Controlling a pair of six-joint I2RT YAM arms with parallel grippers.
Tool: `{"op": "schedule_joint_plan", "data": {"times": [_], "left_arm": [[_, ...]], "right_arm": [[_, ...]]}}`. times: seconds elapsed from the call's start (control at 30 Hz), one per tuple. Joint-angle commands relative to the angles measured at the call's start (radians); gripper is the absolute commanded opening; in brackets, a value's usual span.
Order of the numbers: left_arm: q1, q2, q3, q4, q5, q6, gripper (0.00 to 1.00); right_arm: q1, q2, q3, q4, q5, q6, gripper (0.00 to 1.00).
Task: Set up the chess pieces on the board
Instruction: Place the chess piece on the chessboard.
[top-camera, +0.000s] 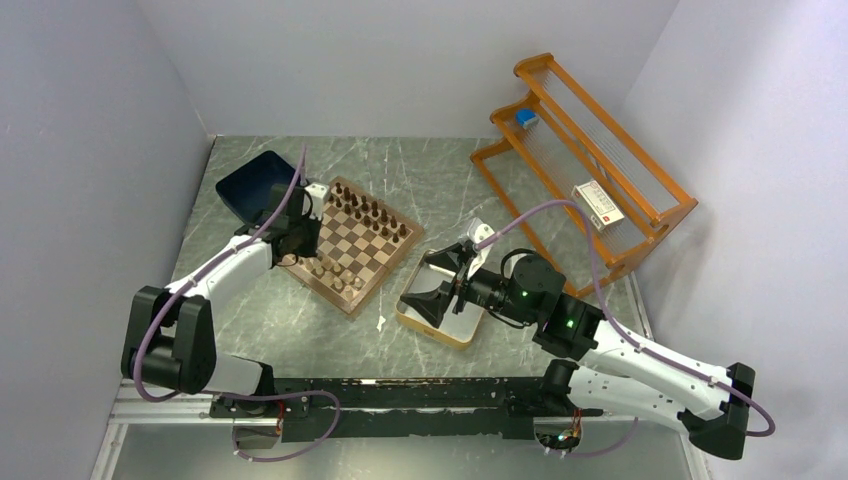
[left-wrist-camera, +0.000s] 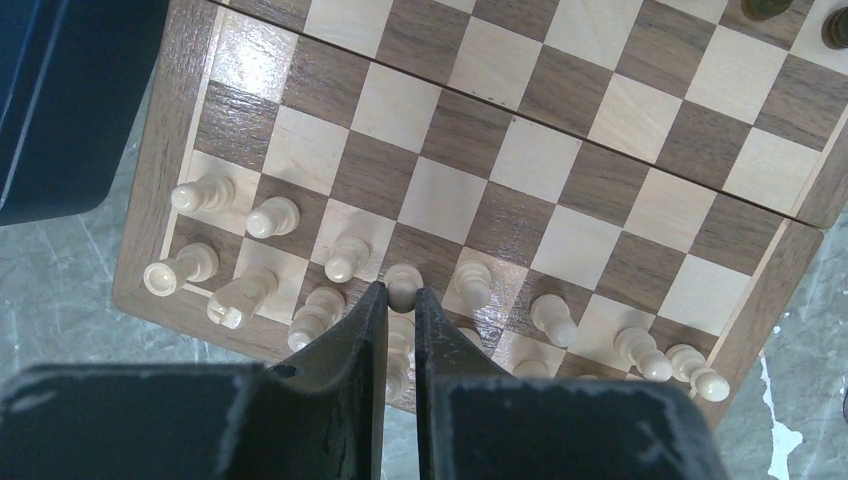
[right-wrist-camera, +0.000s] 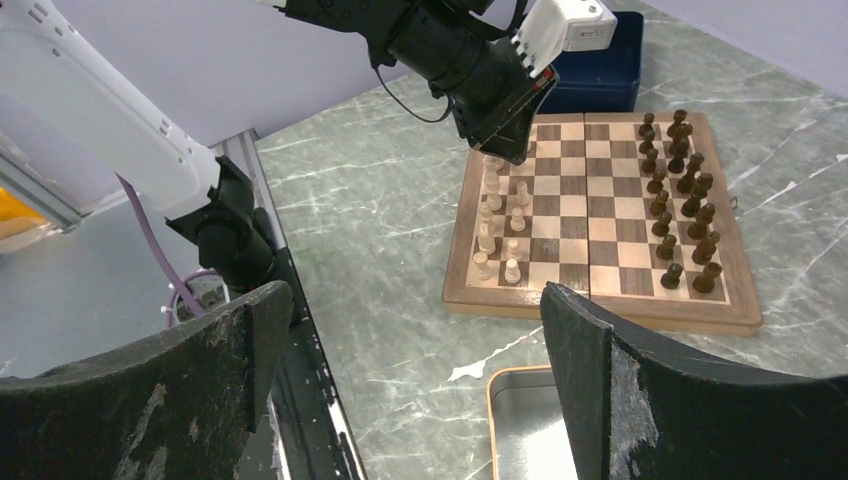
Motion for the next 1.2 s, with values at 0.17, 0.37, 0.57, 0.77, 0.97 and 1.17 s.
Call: {"op": "schedule_joint_plan", "data": {"times": [0.17,0.37,0.57,0.77,0.97,1.17], "left_arm": [[-0.005,0.034,-0.011,0.048,0.042,-0.001,0.08],[-0.004,0.050,-0.014,0.063,0.045,-0.009,0.08],[-0.004,0.053,-0.020,0.080,0.034,-0.008,0.10],[-0.004,0.055,-0.022,0.093,0.024,-0.008,0.10],[-0.004,0.072,-0.024,0.096,0.020,-0.007,0.11],[-0.004,0.086,-0.023,0.078,0.010,-0.013,0.13]], "right_arm": [[0.002,-0.034,0.031,-0.011,-0.007,0.032,1.00],[0.002,-0.044,0.033,-0.009,-0.009,0.044,1.00],[0.002,-0.045,0.041,-0.014,-0.016,0.052,1.00],[0.002,-0.063,0.040,-0.020,-0.015,0.056,1.00],[0.002,-0.080,0.039,-0.022,-0.013,0.060,1.00],[0.003,-0.083,0.043,-0.027,-0.011,0.058,1.00]]}}
